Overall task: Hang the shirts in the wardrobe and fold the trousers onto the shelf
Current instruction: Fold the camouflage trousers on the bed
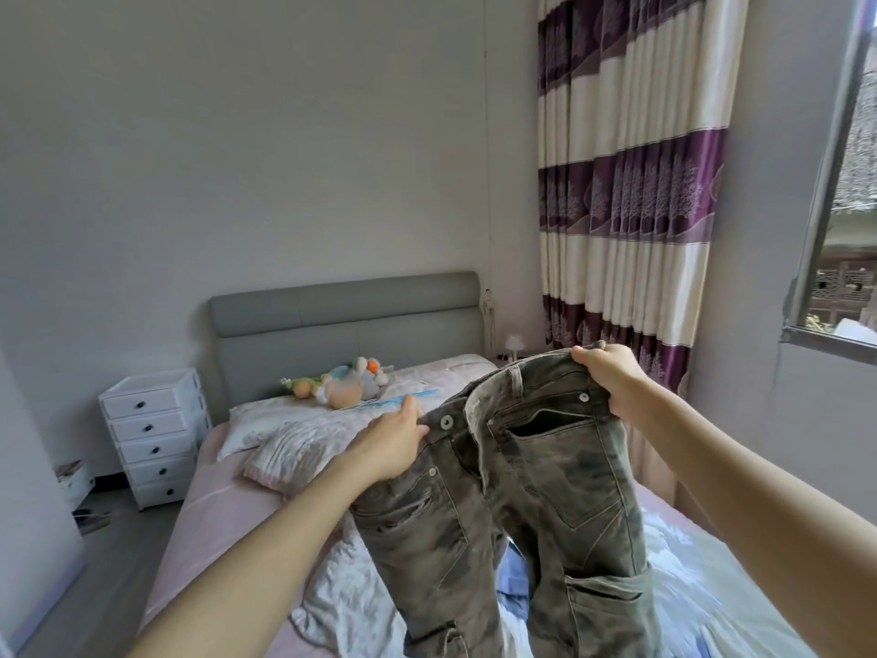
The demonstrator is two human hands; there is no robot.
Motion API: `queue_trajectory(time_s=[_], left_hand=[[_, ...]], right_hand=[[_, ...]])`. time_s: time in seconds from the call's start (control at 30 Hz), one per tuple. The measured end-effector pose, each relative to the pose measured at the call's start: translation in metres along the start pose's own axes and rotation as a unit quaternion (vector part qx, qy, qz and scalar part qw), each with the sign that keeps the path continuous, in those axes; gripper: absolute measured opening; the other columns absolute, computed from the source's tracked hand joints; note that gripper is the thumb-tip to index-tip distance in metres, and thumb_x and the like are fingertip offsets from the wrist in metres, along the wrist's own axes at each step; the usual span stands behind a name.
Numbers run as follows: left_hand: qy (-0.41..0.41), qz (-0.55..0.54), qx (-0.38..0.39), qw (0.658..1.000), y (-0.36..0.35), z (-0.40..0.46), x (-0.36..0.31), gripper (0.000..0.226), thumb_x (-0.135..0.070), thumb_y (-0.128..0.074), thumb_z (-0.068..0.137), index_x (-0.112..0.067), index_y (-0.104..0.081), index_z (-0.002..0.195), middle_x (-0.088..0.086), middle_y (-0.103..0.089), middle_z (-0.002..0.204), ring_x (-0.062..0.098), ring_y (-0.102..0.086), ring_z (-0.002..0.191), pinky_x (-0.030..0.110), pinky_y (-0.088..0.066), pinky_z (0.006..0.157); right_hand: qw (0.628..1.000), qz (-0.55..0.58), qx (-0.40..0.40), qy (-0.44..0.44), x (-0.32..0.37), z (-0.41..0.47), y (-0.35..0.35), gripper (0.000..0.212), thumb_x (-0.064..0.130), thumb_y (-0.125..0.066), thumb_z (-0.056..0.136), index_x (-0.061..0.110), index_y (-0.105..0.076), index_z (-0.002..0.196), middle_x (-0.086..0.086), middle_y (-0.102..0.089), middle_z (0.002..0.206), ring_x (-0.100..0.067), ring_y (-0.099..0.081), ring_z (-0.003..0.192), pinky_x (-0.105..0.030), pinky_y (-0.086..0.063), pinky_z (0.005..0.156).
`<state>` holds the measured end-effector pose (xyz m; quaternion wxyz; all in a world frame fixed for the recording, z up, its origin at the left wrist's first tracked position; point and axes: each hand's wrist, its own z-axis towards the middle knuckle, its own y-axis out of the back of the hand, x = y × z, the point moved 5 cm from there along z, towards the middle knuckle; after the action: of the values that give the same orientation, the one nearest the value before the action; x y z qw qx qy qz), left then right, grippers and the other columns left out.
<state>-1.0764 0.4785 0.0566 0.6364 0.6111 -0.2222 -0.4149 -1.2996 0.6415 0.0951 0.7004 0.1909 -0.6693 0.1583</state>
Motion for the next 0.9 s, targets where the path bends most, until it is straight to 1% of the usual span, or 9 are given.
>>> queue_trajectory(time_s=[0.1, 0.2, 0.3, 0.43, 0.53, 0.6, 0.7, 0.77, 0.9], left_hand=[[0.100, -0.277, 0.061, 0.954, 0.006, 0.003, -0.009, 0.015, -0.010, -0.047, 0.095, -0.009, -0.044, 0.080, 0.007, -0.047, 0.070, 0.013, -0.051, 0.054, 0.027, -0.039, 0.055], [0.181, -0.601, 0.070, 0.776, 0.011, -0.002, -0.023, 0.024, 0.003, -0.039, 0.096, -0.003, -0.046, 0.074, 0.011, -0.053, 0.064, 0.014, -0.056, 0.047, 0.024, -0.050, 0.040], [0.211, -0.715, 0.050, 0.665, 0.018, -0.001, -0.035, 0.028, -0.002, -0.030, 0.100, -0.001, -0.044, 0.077, 0.011, -0.043, 0.069, 0.020, -0.053, 0.052, 0.034, -0.051, 0.074], [0.221, -0.759, -0.008, 0.613, 0.035, 0.004, -0.048, 0.031, 0.000, -0.025, 0.100, 0.002, -0.042, 0.074, 0.011, -0.042, 0.058, 0.019, -0.045, 0.058, 0.044, -0.037, 0.097], [0.202, -0.772, -0.049, 0.601, 0.058, 0.009, -0.062, 0.029, 0.000, -0.024, 0.099, 0.000, -0.042, 0.077, 0.011, -0.046, 0.066, 0.018, -0.046, 0.060, 0.022, -0.050, 0.084], [0.169, -0.788, -0.071, 0.589, 0.077, 0.013, -0.072, 0.028, -0.001, -0.025, 0.100, -0.002, -0.042, 0.078, 0.011, -0.046, 0.072, 0.018, -0.047, 0.062, 0.017, -0.053, 0.056], [0.104, -0.796, -0.061, 0.593, 0.095, 0.013, -0.081, 0.020, -0.003, -0.028, 0.100, -0.001, -0.044, 0.088, 0.013, -0.051, 0.074, 0.022, -0.054, 0.068, 0.041, -0.048, 0.089], [0.050, -0.757, -0.049, 0.650, 0.099, 0.010, -0.076, 0.005, -0.007, -0.038, 0.099, -0.006, -0.043, 0.102, 0.011, -0.060, 0.070, 0.020, -0.060, 0.068, 0.042, -0.052, 0.086], [0.048, -0.561, -0.168, 0.810, 0.096, 0.007, -0.025, 0.047, -0.028, -0.064, 0.087, -0.023, -0.041, 0.128, 0.001, -0.059, 0.096, 0.012, -0.056, 0.082, 0.024, -0.045, 0.067]], right_hand=[[1.000, -0.005, -0.006, -0.018, -0.004, -0.007, -0.011, 0.020, 0.010, -0.046, 0.091, 0.006, -0.057, 0.108, -0.012, -0.059, 0.115, -0.026, -0.060, 0.088, -0.038, -0.052, 0.077], [0.997, 0.029, 0.069, 0.018, 0.000, -0.030, -0.034, 0.024, 0.011, -0.042, 0.093, 0.000, -0.059, 0.107, -0.021, -0.063, 0.107, -0.031, -0.062, 0.091, -0.049, -0.050, 0.086], [0.972, 0.072, 0.206, 0.092, 0.004, -0.068, -0.061, 0.016, 0.021, -0.045, 0.097, 0.016, -0.060, 0.097, -0.015, -0.062, 0.100, -0.025, -0.059, 0.092, -0.046, -0.046, 0.094], [0.932, 0.004, 0.315, 0.177, 0.012, -0.094, -0.077, 0.038, 0.032, -0.046, 0.095, 0.028, -0.044, 0.133, 0.002, -0.057, 0.125, -0.004, -0.055, 0.113, -0.019, -0.044, 0.093], [0.926, 0.010, 0.314, 0.209, 0.035, -0.097, -0.080, 0.077, 0.024, -0.066, 0.084, 0.029, -0.020, 0.145, 0.008, -0.052, 0.129, 0.007, -0.054, 0.107, -0.010, -0.045, 0.087], [0.931, 0.039, 0.264, 0.248, 0.056, -0.094, -0.077, 0.053, 0.010, -0.072, 0.078, 0.029, -0.048, 0.121, 0.012, -0.066, 0.104, 0.005, -0.062, 0.088, -0.010, -0.050, 0.072], [0.955, 0.046, 0.116, 0.268, 0.075, -0.082, -0.059, 0.014, 0.005, -0.058, 0.077, 0.018, -0.062, 0.078, 0.001, -0.067, 0.077, -0.015, -0.061, 0.079, -0.037, -0.055, 0.072], [0.963, 0.040, 0.074, 0.257, 0.075, -0.070, -0.045, 0.011, 0.004, -0.051, 0.078, 0.011, -0.059, 0.079, -0.008, -0.063, 0.081, -0.020, -0.058, 0.080, -0.041, -0.052, 0.075], [0.964, 0.095, 0.110, 0.224, 0.070, -0.061, -0.029, 0.023, -0.006, -0.044, 0.082, 0.010, -0.061, 0.079, -0.003, -0.066, 0.071, -0.017, -0.063, 0.069, -0.033, -0.054, 0.066]])
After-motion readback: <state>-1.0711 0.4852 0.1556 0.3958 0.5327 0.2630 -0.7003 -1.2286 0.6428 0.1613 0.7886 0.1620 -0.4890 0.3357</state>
